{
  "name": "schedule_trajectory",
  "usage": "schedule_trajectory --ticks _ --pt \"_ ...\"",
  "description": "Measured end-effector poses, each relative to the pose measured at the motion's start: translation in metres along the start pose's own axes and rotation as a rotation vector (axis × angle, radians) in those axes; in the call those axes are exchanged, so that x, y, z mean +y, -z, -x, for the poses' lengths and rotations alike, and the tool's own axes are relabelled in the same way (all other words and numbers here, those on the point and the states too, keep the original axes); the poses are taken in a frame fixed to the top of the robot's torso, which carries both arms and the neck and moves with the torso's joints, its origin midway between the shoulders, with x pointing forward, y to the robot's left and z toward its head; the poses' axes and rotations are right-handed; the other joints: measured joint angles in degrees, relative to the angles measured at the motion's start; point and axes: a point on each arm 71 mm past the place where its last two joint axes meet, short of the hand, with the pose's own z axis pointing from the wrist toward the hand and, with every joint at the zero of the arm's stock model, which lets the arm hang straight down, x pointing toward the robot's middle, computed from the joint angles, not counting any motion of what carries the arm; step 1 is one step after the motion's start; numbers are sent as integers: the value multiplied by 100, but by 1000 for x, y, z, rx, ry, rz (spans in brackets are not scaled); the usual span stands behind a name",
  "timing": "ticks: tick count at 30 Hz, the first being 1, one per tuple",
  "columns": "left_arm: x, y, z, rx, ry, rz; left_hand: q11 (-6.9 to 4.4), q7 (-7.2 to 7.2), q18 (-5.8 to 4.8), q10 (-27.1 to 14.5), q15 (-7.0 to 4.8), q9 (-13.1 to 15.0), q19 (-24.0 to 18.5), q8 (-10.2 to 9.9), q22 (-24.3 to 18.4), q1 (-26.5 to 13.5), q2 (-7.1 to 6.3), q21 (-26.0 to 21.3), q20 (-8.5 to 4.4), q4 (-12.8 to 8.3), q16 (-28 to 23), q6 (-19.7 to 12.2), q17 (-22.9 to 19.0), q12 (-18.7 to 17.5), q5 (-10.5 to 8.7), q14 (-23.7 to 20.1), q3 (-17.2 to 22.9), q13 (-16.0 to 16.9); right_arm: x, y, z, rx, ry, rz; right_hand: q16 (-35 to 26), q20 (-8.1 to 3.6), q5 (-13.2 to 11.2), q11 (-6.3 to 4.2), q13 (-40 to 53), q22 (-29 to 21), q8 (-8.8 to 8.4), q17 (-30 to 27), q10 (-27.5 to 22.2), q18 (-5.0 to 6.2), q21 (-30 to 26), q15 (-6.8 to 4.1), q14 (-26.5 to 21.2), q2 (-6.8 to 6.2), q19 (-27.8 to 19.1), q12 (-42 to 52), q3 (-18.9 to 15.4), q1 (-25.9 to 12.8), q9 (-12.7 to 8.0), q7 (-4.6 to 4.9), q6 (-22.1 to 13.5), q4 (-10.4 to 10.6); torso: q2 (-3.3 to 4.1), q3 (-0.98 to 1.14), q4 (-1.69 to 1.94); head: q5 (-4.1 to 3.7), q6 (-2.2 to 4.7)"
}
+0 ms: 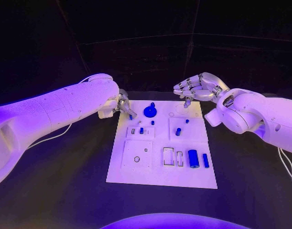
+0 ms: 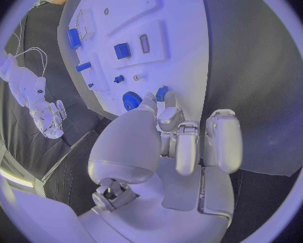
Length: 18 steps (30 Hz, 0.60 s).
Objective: Assemble the parts on the task board
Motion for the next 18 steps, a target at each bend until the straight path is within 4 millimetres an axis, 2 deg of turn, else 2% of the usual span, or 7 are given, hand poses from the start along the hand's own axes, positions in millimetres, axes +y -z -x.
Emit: schedule_trajectory --ticks 7,11,18 --pt "0 0 0 4 4 -3 -20 1 0 20 -17 -42 17 -2 0 287 112 0 -17 -179 0 -1 0 0 -1 -17 246 0 0 0 0 0 0 1 0 0 0 0 0 0 0 0 0 0 0 0 0 0 0 0 0 0 0 0 0 0 0 0 0 0 -7" --pt "0 1 0 5 11 -11 -51 -19 0 52 -59 -93 9 -26 0 546 156 0 -47 -376 0 -23 0 0 -24 -15 590 -1 0 0 0 0 0 1 0 0 0 0 0 0 0 -1 0 0 0 0 0 0 0 0 0 0 0 0 0 0 0 0 0 -1 -14" --pt "10 8 -1 3 52 -45 -85 -21 0 100 -58 -93 15 -19 0 678 134 0 -56 -175 0 -22 0 -1 -23 -15 793 18 0 0 0 -1 0 0 0 0 0 0 1 1 0 -1 0 0 0 0 0 0 0 0 0 0 0 0 0 0 -2 -1 1 -20 -14"
